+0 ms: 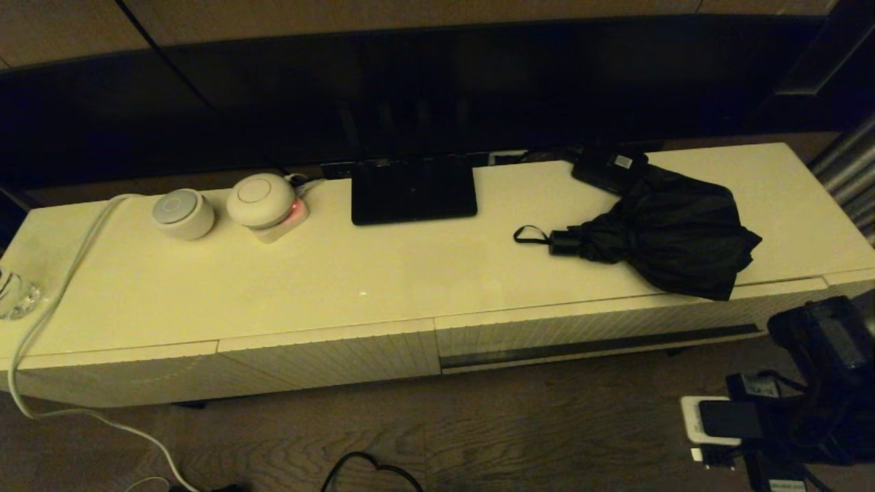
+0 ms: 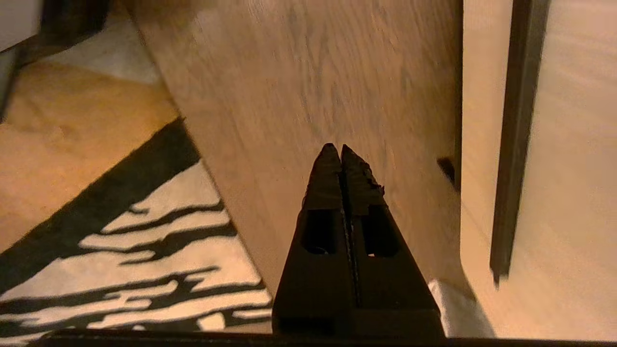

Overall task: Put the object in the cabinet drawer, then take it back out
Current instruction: Open the drawer

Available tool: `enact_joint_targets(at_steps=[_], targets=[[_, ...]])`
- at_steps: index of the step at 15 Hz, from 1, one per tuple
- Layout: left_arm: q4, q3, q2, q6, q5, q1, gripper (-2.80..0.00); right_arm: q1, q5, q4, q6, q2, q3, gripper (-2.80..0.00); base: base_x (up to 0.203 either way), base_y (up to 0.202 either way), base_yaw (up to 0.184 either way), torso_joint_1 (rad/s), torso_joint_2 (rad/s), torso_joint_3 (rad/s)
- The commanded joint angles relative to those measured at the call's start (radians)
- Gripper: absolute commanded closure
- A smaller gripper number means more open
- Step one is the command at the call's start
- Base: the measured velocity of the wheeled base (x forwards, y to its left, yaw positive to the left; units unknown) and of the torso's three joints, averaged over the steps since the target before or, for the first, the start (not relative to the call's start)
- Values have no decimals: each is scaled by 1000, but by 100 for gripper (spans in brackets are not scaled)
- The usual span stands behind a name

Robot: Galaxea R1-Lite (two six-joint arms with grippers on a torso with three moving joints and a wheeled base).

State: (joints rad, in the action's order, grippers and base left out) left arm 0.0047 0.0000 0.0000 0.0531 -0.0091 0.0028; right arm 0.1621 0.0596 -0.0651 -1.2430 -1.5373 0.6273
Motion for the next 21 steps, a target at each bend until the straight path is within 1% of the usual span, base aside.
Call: enact_joint_targets(at_steps=[1,4,7,8,10,11,13,14,15,18,21], targets=[[0,3,0,0,0,0,0,5,0,123,-7,-158,-13,0,0,0,0,0,0,0],[0,3,0,-1,0,0,0,9,-1,277,-14,-230,-34,0,0,0,0,0,0,0],[0,3,0,-1,0,0,0,8,-4,443,-52,-289,-72,0,0,0,0,0,0,0],[0,3,0,-1,0,0,0,8,-9,472,-56,-299,-70,0,0,0,0,0,0,0],[0,3,0,0,0,0,0,7,-18,479,-66,-299,-62,0,0,0,0,0,0,0],[0,3,0,1,0,0,0,1,-18,479,-102,-296,-60,0,0,0,0,0,0,0],[0,3,0,-1,0,0,0,-14,-14,478,-210,-285,-60,0,0,0,0,0,0,0],[0,3,0,-1,0,0,0,-19,-13,477,-263,-284,-59,-280,0,0,0,0,0,0],[0,3,0,-1,0,0,0,-21,-6,476,-282,-292,-54,-280,0,0,0,0,0,0],[0,3,0,-1,0,0,0,-20,-5,481,-295,-323,-36,-280,0,0,0,0,0,0],[0,3,0,0,0,0,0,-25,-1,481,-331,-354,5,-280,0,0,0,0,0,0]])
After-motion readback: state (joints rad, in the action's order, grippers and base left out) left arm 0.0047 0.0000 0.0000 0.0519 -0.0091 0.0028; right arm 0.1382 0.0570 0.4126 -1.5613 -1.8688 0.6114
